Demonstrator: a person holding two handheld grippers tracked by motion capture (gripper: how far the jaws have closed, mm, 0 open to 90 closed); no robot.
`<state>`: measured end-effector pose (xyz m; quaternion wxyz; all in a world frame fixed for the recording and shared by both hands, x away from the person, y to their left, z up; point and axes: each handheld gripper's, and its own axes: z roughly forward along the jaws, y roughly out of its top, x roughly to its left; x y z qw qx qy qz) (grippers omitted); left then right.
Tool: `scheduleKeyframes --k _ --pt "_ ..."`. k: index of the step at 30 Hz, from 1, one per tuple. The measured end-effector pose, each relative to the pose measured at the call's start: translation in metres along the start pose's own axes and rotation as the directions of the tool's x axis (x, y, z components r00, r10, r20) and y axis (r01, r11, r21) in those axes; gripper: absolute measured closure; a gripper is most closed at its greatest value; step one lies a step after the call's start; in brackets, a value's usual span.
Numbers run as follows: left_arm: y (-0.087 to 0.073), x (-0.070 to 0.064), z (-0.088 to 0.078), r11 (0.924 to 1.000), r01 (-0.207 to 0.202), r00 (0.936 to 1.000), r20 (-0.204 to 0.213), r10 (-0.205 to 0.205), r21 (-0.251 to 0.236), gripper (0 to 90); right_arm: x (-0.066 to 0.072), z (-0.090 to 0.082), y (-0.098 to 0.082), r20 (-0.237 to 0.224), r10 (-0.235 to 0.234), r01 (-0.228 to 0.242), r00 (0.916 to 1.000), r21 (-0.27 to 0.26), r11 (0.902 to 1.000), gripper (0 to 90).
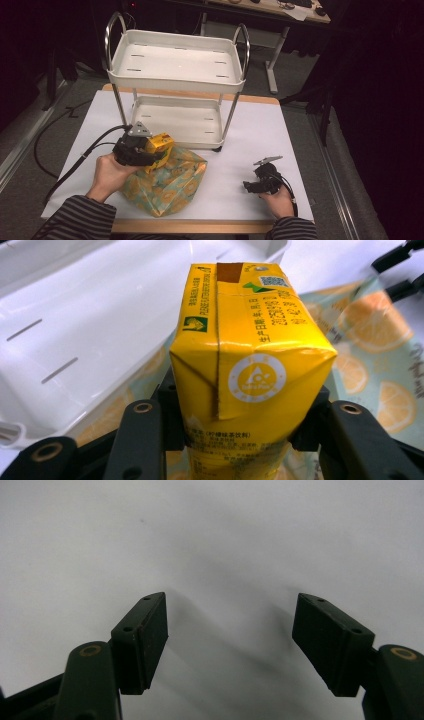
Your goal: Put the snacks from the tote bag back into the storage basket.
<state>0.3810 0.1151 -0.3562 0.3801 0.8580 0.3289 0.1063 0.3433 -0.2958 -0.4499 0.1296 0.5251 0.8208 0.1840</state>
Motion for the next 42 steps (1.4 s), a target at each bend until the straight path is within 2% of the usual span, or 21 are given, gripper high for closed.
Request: scheduleKeyframes --k 8,11,17,21,27,30,35,42 --pt "0.003 0.005 -0.006 0.9999 0.006 0.9999 -0.016 -0.007 -0.009 54.3 0.0 0.0 0.0 0.004 -0.004 0.004 1.0 -0.001 1.0 30.9" --pt "0.004 0.007 -0.008 0.9993 0.026 0.9996 -0.013 -0.026 -0.026 54.3 0.0 0.0 -0.001 -0.001 0.0 0.0 1.0 -0.006 1.0 30.9" --pt "0.007 0.014 -0.011 0.9988 0.028 0.999 -0.035 -0.029 -0.039 54.3 0.0 0.0 0.0 0.001 0.002 -0.002 1.0 -0.002 1.0 30.9" --pt "0.009 0.019 -0.012 0.9974 0.045 0.9986 -0.025 -0.046 -0.057 54.2 -0.001 -0.001 -0.001 -0.003 0.003 -0.003 1.0 -0.015 0.9999 30.9" --pt "0.013 0.025 -0.013 0.995 0.055 0.9975 -0.039 -0.058 -0.084 54.3 0.001 -0.005 -0.006 0.003 -0.003 0.003 1.0 -0.027 0.9996 30.9" --pt "0.015 0.028 -0.013 0.9937 0.057 0.9974 -0.039 -0.061 -0.096 54.3 -0.001 -0.008 -0.012 0.009 0.015 -0.015 0.9998 -0.031 0.9994 30.9" --pt "0.019 0.033 -0.01 0.9938 0.045 0.9966 -0.064 -0.052 -0.101 54.4 -0.003 -0.012 -0.019 0.023 0.04 -0.039 0.9989 -0.032 0.9987 30.9" --pt "0.026 0.039 -0.004 0.9917 0.055 0.9953 -0.073 -0.064 -0.116 54.5 -0.006 -0.019 -0.034 0.039 0.074 -0.073 0.9965 -0.032 0.9968 30.9"
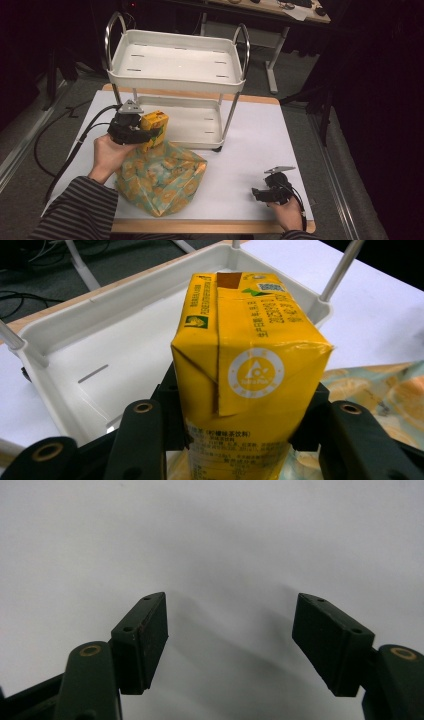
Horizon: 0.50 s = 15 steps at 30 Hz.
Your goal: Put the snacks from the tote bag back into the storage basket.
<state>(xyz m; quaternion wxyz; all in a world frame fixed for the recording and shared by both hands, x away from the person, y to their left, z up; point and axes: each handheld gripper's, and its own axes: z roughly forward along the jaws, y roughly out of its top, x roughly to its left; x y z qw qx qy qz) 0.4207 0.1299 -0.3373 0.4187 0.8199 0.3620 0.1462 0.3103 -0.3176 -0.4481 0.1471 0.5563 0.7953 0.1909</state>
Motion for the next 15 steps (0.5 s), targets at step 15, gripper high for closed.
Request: scheduleKeyframes --k 15 --pt "0.006 0.013 0.022 0.9996 0.017 0.9995 -0.026 -0.018 -0.024 54.3 -0.002 -0.012 -0.021 0.017 0.041 -0.041 0.999 -0.014 0.9991 30.9"
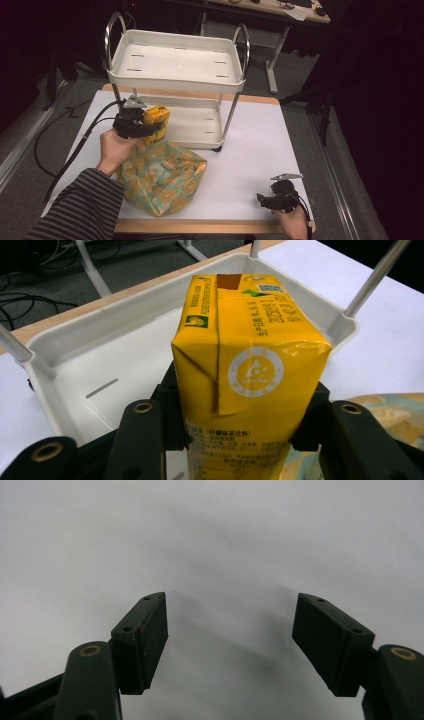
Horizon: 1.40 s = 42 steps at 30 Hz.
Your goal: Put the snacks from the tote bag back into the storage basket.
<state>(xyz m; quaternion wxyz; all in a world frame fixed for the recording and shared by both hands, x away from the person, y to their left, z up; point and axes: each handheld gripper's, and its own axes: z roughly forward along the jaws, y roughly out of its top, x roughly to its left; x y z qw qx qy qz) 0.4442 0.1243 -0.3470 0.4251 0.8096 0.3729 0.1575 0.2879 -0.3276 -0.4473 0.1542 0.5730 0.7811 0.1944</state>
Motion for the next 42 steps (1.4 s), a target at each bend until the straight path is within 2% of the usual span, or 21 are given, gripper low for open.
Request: scheduleKeyframes --k 3,8,15,23,29,33,37,39,42 --pt "0.001 0.0 0.003 0.9997 -0.024 0.9994 -0.025 0.024 0.002 54.3 0.001 -0.002 -0.002 -0.002 -0.005 0.005 1.0 -0.013 0.9999 30.8" --pt "0.001 0.003 0.005 0.9996 -0.027 0.9989 -0.037 0.027 -0.007 54.3 0.002 -0.002 -0.002 -0.001 -0.01 0.01 1.0 -0.013 0.9999 30.8" --pt "0.002 0.006 0.012 0.9998 -0.02 0.9982 -0.057 0.02 -0.002 54.3 0.003 -0.003 -0.001 0.004 -0.014 0.014 0.9999 -0.021 0.9997 30.8" --pt "0.003 0.011 0.018 0.9999 -0.014 0.9982 -0.058 0.014 0.0 54.2 0.004 -0.003 0.0 0.006 -0.026 0.026 0.9996 -0.023 0.9994 30.9" --pt "0.002 0.01 0.024 0.9999 -0.002 0.9972 -0.075 0.0 -0.015 54.2 0.004 -0.003 0.0 0.008 -0.024 0.024 0.9997 -0.023 0.9994 30.9" --pt "0.002 0.012 0.027 0.9999 -0.009 0.9958 -0.092 0.008 -0.011 54.2 0.004 -0.003 0.0 0.008 -0.024 0.025 0.9997 -0.023 0.9994 30.9" --pt "0.001 0.012 0.032 1.0 0.003 0.9972 -0.075 -0.003 0.008 54.1 0.004 -0.003 0.0 0.005 -0.025 0.025 0.9997 -0.02 0.9995 30.8" --pt "0.0 0.011 0.034 0.9998 -0.011 0.997 -0.076 0.013 0.015 54.0 0.004 -0.002 -0.001 0.002 -0.028 0.028 0.9996 -0.013 0.9995 30.8" --pt "0.0 0.012 0.036 0.9997 -0.011 0.9969 -0.078 0.013 0.024 54.0 0.004 -0.002 -0.001 0.001 -0.032 0.032 0.9995 -0.017 0.9994 30.8"
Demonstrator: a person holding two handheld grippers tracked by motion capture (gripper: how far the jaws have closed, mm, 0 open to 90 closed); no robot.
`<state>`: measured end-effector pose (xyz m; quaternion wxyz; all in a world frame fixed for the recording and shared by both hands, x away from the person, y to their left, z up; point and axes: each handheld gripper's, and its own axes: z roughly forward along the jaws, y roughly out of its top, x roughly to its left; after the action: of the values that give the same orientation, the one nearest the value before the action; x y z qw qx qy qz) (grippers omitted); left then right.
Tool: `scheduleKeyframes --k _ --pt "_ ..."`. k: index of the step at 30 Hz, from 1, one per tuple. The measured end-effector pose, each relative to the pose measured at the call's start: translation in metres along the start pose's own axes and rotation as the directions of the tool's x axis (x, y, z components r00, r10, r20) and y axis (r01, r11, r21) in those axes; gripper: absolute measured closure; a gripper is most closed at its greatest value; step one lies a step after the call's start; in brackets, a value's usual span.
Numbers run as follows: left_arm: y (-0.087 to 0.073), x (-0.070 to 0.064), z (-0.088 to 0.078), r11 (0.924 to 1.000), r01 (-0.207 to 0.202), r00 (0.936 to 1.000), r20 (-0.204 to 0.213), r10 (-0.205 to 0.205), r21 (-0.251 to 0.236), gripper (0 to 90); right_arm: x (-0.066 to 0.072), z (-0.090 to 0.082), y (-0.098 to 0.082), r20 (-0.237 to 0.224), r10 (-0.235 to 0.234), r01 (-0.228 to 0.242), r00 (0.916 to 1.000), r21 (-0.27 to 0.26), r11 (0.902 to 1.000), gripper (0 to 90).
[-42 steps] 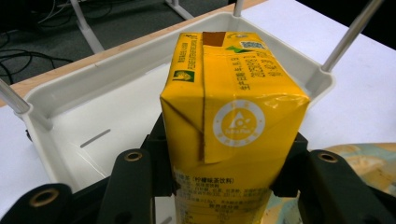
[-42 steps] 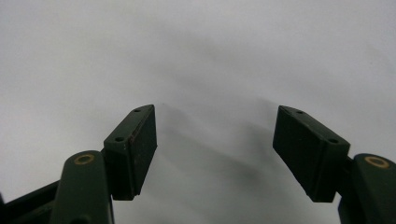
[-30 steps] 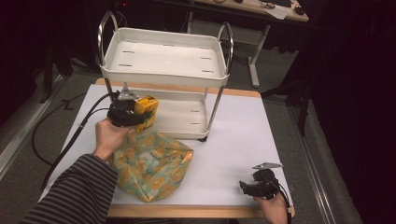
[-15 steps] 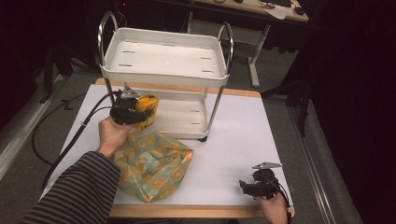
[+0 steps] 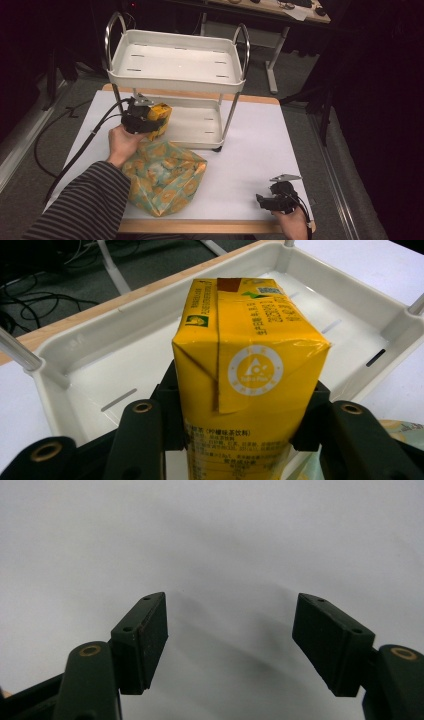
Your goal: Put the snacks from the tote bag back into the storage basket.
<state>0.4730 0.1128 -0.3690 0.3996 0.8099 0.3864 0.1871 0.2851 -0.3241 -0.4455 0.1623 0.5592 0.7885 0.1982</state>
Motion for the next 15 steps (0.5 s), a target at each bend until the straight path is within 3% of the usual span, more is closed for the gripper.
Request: scheduleKeyframes --k 8,15 --pt "-0.0017 0.0009 0.0053 1.0 -0.006 0.9995 -0.03 0.006 0.005 53.7 0.0011 0.0003 0.0005 0.0 -0.001 0.001 1.0 0.002 1.0 30.7" --pt "-0.0023 0.0005 0.0069 0.9996 -0.009 0.9999 -0.009 0.009 0.028 53.5 0.0008 -0.0002 -0.0004 0.003 -0.002 0.002 1.0 0.002 1.0 30.6"
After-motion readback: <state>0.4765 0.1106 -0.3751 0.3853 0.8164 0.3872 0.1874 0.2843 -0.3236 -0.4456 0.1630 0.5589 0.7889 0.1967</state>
